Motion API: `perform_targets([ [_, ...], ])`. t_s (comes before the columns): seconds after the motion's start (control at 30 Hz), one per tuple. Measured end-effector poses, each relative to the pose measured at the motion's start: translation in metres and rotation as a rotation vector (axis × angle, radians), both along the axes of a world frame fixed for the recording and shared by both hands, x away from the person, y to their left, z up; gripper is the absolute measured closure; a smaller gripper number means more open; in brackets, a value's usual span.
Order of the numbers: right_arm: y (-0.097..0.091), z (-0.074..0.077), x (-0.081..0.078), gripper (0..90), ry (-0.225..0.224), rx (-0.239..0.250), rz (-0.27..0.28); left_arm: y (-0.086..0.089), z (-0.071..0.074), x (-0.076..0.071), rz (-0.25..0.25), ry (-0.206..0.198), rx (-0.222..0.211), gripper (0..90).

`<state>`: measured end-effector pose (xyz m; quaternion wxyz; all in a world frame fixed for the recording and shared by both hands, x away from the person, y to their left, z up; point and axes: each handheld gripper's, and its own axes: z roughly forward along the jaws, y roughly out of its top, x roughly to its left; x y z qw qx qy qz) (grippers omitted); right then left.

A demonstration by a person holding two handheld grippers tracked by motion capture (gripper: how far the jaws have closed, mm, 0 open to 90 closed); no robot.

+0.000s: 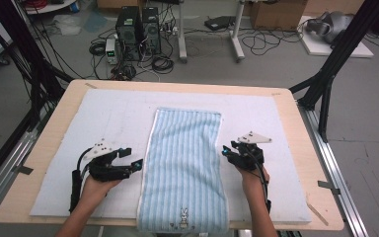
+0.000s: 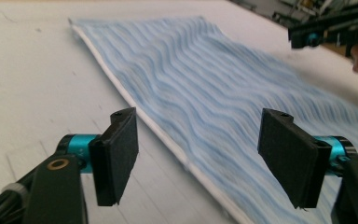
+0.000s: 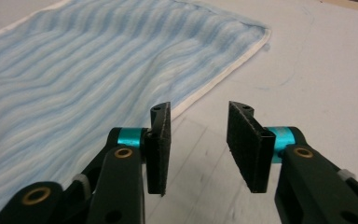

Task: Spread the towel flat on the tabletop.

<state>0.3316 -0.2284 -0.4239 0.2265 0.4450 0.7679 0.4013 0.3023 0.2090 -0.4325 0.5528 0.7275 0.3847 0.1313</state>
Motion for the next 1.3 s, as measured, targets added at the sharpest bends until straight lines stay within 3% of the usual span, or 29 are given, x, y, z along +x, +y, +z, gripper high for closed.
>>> perform_targets([
  [0.17,0.005,0.0,0.023,59.0,0.02,-0.008,-0.007,-0.001,0.007,0.021,-0.002,-0.014,0.014,24.3],
  [0.27,0.01,-0.004,0.038,58.9,0.04,-0.011,-0.006,-0.002,0.01,0.032,0.008,-0.019,0.001,23.6],
  [0.47,0.022,-0.017,0.06,59.1,0.114,-0.025,-0.008,-0.006,0.012,0.049,0.014,-0.031,0.017,23.2],
  [0.53,0.026,-0.023,0.066,60.6,0.129,-0.04,0.0,-0.007,0.011,0.054,0.014,-0.011,0.032,23.7],
  [0.67,0.029,-0.022,0.07,85.3,0.11,-0.078,0.031,-0.012,0.011,0.064,0.022,0.002,0.054,23.6],
  [0.77,0.033,-0.019,0.073,87.5,0.104,-0.143,0.026,-0.017,0.011,0.067,0.033,0.005,0.048,23.9],
  [0.8,0.033,-0.019,0.074,87.6,0.097,-0.168,0.011,-0.018,0.01,0.067,0.034,0.007,0.052,23.9],
  [0.97,0.024,-0.019,0.081,87.6,0.078,-0.198,-0.047,-0.021,0.01,0.071,0.045,0.022,0.068,24.0],
  [1.03,0.022,-0.019,0.082,86.9,0.087,-0.187,-0.048,-0.023,0.013,0.074,0.052,0.013,0.069,24.0],
  [1.1,0.024,-0.018,0.08,79.0,0.083,-0.212,-0.055,-0.026,0.017,0.078,0.056,0.0,0.086,24.0],
  [1.23,0.019,-0.011,0.074,63.3,0.063,-0.15,-0.056,-0.032,0.018,0.096,0.074,0.014,0.107,24.6],
  [1.3,0.016,-0.007,0.068,61.1,0.039,-0.126,-0.046,-0.035,0.016,0.106,0.089,0.023,0.104,26.0],
])
